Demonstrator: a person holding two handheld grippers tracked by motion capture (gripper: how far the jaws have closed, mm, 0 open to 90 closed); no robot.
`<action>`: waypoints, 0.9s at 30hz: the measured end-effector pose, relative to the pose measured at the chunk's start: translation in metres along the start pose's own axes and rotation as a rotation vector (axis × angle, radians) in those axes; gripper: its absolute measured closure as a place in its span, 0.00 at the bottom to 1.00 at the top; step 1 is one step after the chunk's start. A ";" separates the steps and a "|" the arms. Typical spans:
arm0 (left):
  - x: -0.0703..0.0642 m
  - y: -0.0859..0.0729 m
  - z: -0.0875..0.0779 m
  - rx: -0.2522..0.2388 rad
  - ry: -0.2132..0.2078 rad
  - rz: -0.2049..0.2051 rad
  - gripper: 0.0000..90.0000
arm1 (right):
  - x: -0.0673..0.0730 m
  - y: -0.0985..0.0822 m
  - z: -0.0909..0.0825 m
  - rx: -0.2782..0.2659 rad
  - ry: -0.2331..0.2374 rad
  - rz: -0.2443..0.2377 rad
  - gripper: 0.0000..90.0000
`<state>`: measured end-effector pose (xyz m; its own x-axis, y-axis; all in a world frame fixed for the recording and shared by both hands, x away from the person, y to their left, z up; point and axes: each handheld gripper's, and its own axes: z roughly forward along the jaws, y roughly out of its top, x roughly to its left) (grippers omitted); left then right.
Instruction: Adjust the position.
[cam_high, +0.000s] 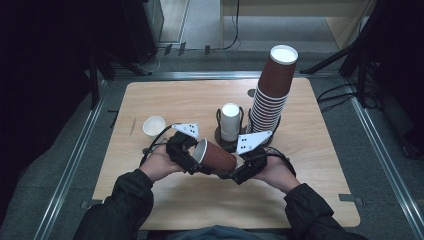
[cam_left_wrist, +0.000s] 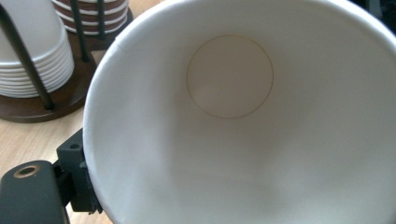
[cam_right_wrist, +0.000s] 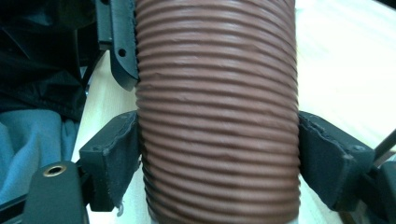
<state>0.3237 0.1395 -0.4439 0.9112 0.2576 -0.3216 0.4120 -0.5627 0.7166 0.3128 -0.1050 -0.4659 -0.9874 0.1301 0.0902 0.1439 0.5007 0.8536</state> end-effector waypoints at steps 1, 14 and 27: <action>0.000 0.000 -0.002 -0.006 0.006 -0.001 0.09 | -0.001 0.000 0.000 0.009 0.000 0.010 0.19; -0.001 -0.002 -0.011 0.124 0.161 0.067 0.09 | -0.006 -0.009 -0.001 0.125 -0.012 0.067 0.15; -0.003 0.002 0.013 0.282 0.200 0.156 0.09 | -0.005 -0.013 0.005 0.190 -0.038 0.048 0.15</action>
<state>0.3222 0.1275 -0.4494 0.9557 0.2847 -0.0748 0.2788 -0.7940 0.5402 0.3159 -0.1077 -0.4802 -0.9763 0.1882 0.1064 0.2046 0.6449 0.7364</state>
